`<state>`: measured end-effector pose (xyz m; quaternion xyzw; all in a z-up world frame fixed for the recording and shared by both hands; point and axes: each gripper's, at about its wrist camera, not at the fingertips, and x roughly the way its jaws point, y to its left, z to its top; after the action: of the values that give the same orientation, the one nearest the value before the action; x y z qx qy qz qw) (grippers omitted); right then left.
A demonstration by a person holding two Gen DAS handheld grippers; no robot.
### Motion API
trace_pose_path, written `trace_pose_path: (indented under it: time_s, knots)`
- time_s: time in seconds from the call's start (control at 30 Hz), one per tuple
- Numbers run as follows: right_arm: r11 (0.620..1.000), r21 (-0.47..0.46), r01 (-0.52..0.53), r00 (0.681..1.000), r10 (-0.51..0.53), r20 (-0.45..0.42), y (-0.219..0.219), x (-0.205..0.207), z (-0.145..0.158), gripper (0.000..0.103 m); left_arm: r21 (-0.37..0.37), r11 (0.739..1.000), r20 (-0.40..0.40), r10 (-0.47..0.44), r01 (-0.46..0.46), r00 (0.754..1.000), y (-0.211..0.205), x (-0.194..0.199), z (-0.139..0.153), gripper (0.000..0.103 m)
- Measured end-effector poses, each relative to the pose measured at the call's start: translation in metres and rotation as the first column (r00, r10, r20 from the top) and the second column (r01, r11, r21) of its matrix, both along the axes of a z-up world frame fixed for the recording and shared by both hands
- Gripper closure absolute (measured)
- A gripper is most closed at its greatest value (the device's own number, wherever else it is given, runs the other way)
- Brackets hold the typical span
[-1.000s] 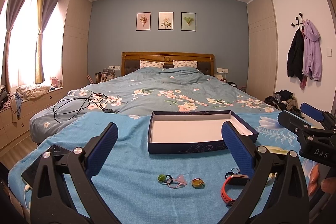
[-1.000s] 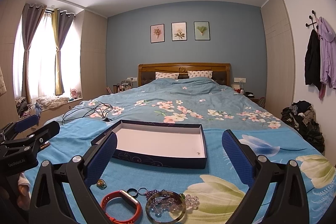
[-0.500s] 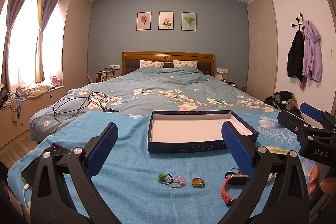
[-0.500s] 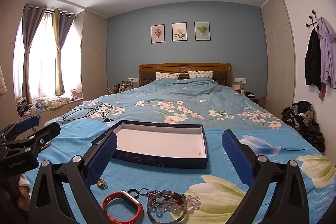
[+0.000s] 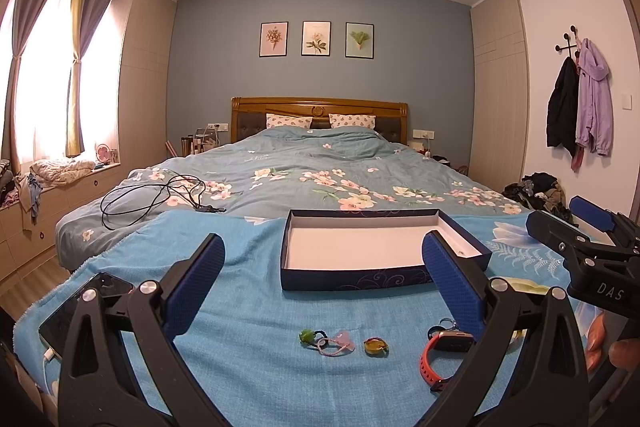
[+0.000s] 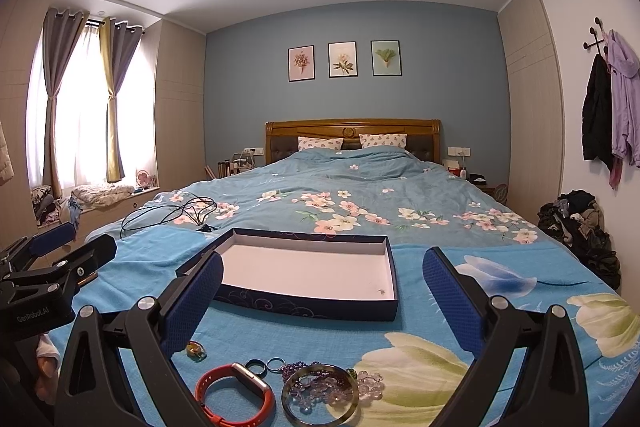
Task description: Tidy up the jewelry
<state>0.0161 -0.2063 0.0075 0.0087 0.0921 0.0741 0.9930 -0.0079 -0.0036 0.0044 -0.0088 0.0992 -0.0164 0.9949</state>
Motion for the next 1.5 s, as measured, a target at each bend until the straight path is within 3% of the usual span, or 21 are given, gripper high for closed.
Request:
trace_pose_path:
  time_s: [1.5]
  knots:
    - [1.000, 0.004, -0.009, 1.000, 0.009, -0.011, 0.0021, 0.0042, -0.0045, 0.006, 0.002, 1.000, -0.014, -0.018, 0.018, 1.000, -0.0026, -0.0056, -0.0002, 0.006]
